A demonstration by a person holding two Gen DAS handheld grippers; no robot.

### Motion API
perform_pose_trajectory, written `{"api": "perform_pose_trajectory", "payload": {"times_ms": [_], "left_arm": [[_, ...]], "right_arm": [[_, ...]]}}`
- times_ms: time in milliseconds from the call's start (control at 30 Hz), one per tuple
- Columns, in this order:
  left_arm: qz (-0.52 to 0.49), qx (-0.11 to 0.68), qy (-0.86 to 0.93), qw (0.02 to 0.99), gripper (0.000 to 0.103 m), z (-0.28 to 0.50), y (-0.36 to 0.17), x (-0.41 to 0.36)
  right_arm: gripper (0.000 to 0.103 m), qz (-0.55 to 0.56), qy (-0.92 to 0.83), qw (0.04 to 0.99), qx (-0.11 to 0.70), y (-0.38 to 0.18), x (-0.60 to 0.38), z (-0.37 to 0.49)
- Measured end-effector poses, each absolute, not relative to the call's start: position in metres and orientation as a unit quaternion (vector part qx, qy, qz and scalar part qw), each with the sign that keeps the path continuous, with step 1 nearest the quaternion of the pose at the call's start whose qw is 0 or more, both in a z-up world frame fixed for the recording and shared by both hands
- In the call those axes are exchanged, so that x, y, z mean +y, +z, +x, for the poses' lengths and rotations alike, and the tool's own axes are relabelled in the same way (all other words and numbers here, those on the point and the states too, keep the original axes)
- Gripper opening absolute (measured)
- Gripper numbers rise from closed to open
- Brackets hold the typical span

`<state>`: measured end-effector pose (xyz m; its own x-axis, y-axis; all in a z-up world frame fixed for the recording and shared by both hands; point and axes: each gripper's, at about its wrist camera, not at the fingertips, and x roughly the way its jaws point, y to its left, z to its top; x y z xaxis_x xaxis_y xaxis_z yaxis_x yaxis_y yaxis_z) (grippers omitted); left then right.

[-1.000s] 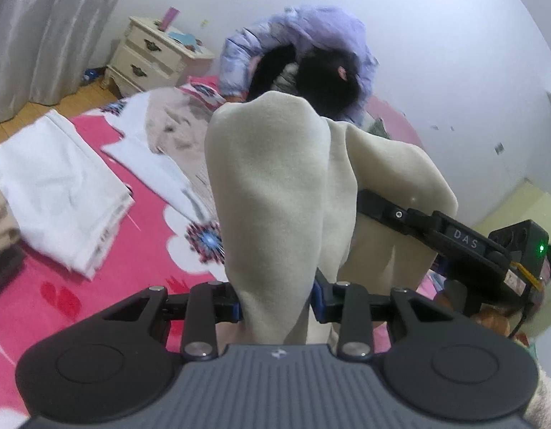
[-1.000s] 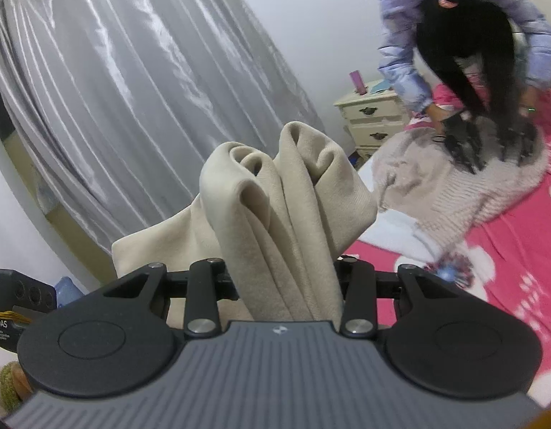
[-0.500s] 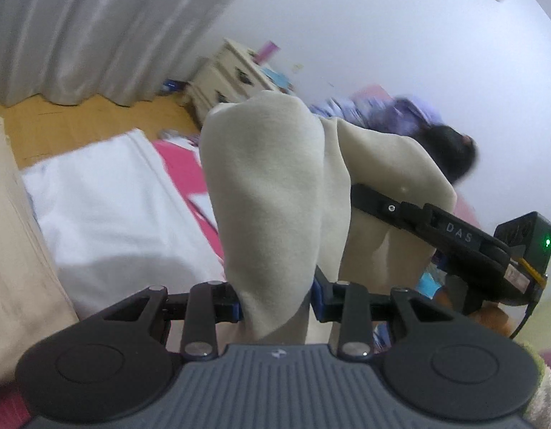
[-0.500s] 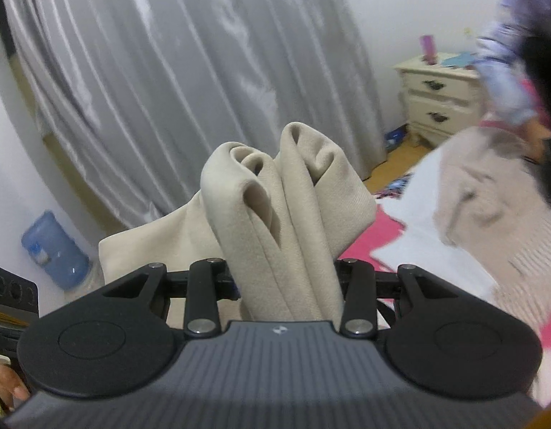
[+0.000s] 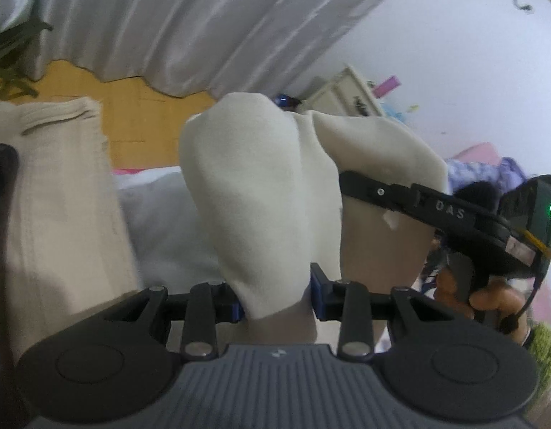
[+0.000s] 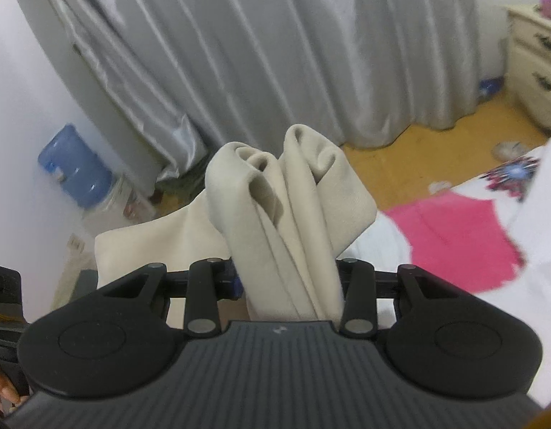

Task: Fold clothes
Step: 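Carry the folded beige hoodie with both grippers onto the folded clothes stack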

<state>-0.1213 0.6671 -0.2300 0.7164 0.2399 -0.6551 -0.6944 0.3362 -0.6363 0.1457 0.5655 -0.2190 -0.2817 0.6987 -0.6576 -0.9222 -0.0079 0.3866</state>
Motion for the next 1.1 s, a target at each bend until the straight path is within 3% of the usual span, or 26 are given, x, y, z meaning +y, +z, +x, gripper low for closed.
{"api": "perform_pose_trajectory", "payload": {"times_ms": [300, 400, 567, 800, 933, 1100], "left_arm": [[-0.474, 0.288, 0.330, 0.764, 0.040, -0.116, -0.233, 0.668], [-0.468, 0.306, 0.329, 0.761, 0.040, -0.107, -0.230, 0.671], [-0.468, 0.325, 0.325, 0.755, 0.042, -0.109, -0.225, 0.673], [-0.437, 0.332, 0.299, 0.781, 0.049, -0.126, -0.202, 0.649], [-0.407, 0.308, 0.278, 0.814, 0.050, -0.119, -0.193, 0.643], [-0.404, 0.311, 0.337, 0.791, 0.047, -0.082, -0.220, 0.663]], "right_arm": [[0.037, -0.159, 0.715, 0.530, 0.426, -0.266, 0.614, 0.150], [0.042, -0.164, 0.712, 0.520, 0.442, -0.284, 0.623, 0.158], [0.059, -0.173, 0.698, 0.535, 0.443, -0.294, 0.630, 0.158], [0.062, -0.153, 0.675, 0.593, 0.411, -0.269, 0.613, 0.168], [0.062, -0.109, 0.665, 0.649, 0.353, -0.233, 0.584, 0.181], [0.037, -0.139, 0.706, 0.618, 0.315, -0.208, 0.593, 0.157]]}}
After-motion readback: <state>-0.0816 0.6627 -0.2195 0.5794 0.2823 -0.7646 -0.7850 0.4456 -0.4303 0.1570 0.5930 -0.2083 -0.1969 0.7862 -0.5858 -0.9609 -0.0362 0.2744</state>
